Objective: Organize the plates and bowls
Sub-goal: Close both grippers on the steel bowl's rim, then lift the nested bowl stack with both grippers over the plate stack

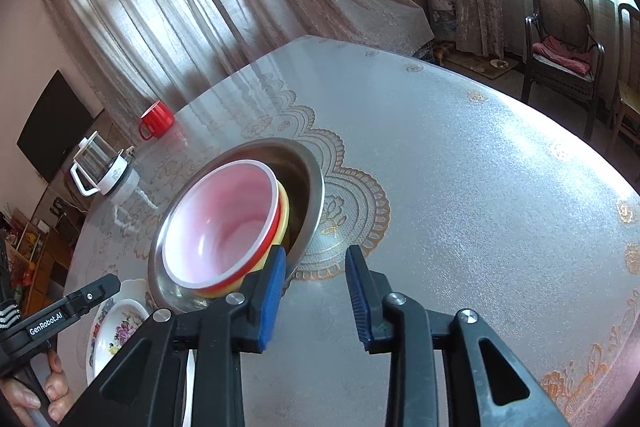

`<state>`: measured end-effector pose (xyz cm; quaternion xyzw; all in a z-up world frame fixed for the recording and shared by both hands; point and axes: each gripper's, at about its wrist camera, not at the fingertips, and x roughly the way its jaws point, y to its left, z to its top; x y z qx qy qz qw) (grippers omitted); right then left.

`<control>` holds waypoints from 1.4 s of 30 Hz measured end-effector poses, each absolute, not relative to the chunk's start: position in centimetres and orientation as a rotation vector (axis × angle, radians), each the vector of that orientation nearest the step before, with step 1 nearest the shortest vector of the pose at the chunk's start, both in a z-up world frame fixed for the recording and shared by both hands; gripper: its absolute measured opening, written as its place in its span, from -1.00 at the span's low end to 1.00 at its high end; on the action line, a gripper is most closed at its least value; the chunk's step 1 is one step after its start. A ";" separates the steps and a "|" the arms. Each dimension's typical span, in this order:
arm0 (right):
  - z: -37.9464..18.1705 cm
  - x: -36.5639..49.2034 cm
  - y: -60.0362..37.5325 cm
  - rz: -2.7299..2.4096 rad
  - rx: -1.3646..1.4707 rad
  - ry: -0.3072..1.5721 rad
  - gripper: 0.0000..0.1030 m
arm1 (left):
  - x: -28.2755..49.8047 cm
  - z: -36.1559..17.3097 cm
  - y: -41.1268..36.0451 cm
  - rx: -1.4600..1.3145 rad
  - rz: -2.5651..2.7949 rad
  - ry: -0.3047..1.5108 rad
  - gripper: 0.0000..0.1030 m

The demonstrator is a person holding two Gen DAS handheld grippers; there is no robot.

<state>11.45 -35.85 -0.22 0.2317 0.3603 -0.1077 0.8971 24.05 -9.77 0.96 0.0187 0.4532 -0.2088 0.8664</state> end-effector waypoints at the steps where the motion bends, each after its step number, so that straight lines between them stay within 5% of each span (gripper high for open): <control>1: -0.2 11.6 -35.7 -0.220 0.470 0.744 -0.54 | 24.2 1.1 -10.0 0.052 -0.442 0.938 -0.29; 5: -0.2 12.2 -35.8 -0.224 0.464 0.741 -0.68 | 24.9 1.3 -11.1 0.063 -0.474 0.929 -0.29; 16: -1.1 14.1 -36.5 -0.207 0.511 0.774 -0.65 | 27.4 0.0 -14.8 0.120 -0.502 0.969 -0.33; 22: -1.6 14.3 -36.8 -0.202 0.533 0.783 -0.59 | 28.0 -0.7 -16.7 0.163 -0.522 0.995 -0.73; 42: -2.8 15.6 -37.1 -0.195 0.551 0.773 -0.69 | 28.7 -2.6 -16.6 0.065 -0.559 1.042 -0.74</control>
